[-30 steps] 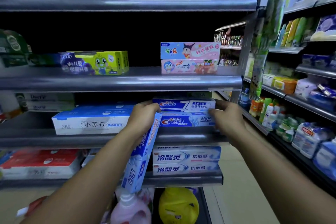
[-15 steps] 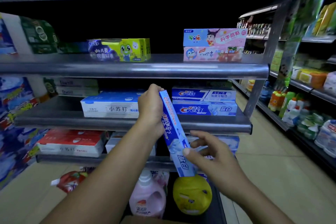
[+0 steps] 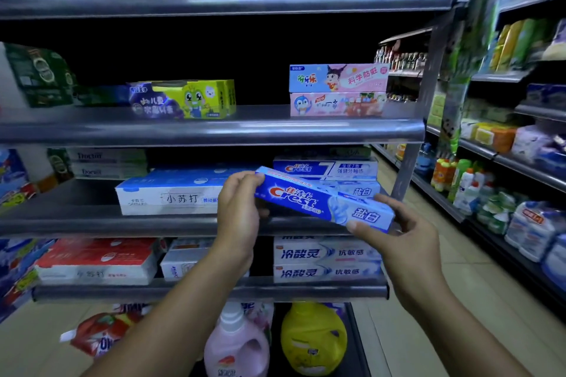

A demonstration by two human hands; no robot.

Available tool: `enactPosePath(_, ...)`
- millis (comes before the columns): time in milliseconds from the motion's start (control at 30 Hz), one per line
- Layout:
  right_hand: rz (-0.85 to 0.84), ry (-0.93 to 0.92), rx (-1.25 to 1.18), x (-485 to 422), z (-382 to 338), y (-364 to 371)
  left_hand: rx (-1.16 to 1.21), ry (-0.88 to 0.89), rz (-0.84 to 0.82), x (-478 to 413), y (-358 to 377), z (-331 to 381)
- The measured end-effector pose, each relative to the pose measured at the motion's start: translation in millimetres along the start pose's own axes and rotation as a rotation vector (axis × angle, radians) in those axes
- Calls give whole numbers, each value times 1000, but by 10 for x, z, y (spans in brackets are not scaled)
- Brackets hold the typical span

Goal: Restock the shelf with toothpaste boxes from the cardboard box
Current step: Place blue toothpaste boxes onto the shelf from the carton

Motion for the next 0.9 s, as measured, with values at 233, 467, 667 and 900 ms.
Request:
enactPosePath(233, 149, -68, 64, -478, -113, -87, -264, 84, -64, -210, 121, 10)
enactPosePath(467, 115, 0, 409, -958, -75, -89, -770, 36, 66, -494, 112, -66)
enactPosePath(667, 140, 27, 519, -1050, 35, -95, -897, 46, 85, -590, 98, -115)
enactPosePath(900, 202, -30, 641, -908, 24, -72, -954, 182, 51, -315, 54, 7)
Point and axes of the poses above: each hand's wrist, its own x-axis away from the middle knuckle, its own y-axis out of the palm, z = x × y, the point moved 2 cm from there along -x, towards the middle knuckle, and after that the axes turned 12 degrees about -z, right-handed, at the moved point
